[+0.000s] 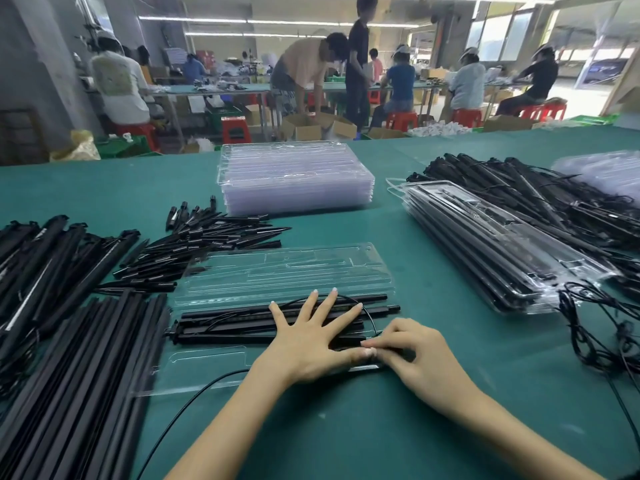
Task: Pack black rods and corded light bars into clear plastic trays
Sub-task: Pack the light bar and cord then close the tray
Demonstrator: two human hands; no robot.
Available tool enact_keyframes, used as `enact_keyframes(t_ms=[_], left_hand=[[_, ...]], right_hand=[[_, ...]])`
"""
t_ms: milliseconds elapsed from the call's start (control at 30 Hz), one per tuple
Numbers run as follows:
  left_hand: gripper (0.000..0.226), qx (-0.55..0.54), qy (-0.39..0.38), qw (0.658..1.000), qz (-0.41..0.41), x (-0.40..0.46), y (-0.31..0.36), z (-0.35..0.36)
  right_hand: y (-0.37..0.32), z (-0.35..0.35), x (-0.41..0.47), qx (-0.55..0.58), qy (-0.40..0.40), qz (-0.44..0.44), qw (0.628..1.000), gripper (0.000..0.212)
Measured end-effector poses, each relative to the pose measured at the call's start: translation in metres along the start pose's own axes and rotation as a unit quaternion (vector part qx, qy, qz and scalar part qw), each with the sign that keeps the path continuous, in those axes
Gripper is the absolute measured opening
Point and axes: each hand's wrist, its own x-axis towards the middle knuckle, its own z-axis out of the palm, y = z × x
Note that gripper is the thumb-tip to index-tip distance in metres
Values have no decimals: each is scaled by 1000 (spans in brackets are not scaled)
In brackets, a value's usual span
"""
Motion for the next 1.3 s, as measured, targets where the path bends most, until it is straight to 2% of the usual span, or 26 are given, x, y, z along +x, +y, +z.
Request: enact_keyframes(t_ms=[167, 267, 333, 533, 600, 700, 767, 867, 1067, 1300], left_hand=[[73, 12, 8, 1000, -3, 0, -1, 2], [76, 17, 13, 1000, -8, 1, -1, 4], [76, 16, 18, 1000, -8, 2, -1, 4], [72, 3, 20, 1000, -6, 3, -3, 5], [69, -1, 19, 1000, -7, 4, -3, 5], [72, -1, 14, 1000, -4, 3, -3, 4], [74, 0, 13, 1000, -5, 2, -3, 4], [75, -5, 6, 1000, -6, 2, -2, 2], [68, -67, -32, 997, -1, 3, -5, -5], [44, -43, -17, 999, 7, 2, -3, -6]], right_hand=[[-1, -21, 13, -5, -139, 44, 989, 14], [5, -27, 16, -139, -181, 12, 973, 15], [6, -31, 16, -177, -193, 12, 965, 16], [16, -40, -1, -102, -174, -20, 979, 48], [19, -38, -5, -68, -147, -23, 987, 44], [13, -35, -2, -24, -111, -45, 993, 21], [8, -32, 1, -30, -121, -66, 990, 34], [6, -30, 5, -45, -134, -57, 988, 19], [15, -36, 20, 52, -141, 0, 989, 21], [21, -29, 25, -1, -148, -104, 983, 19]])
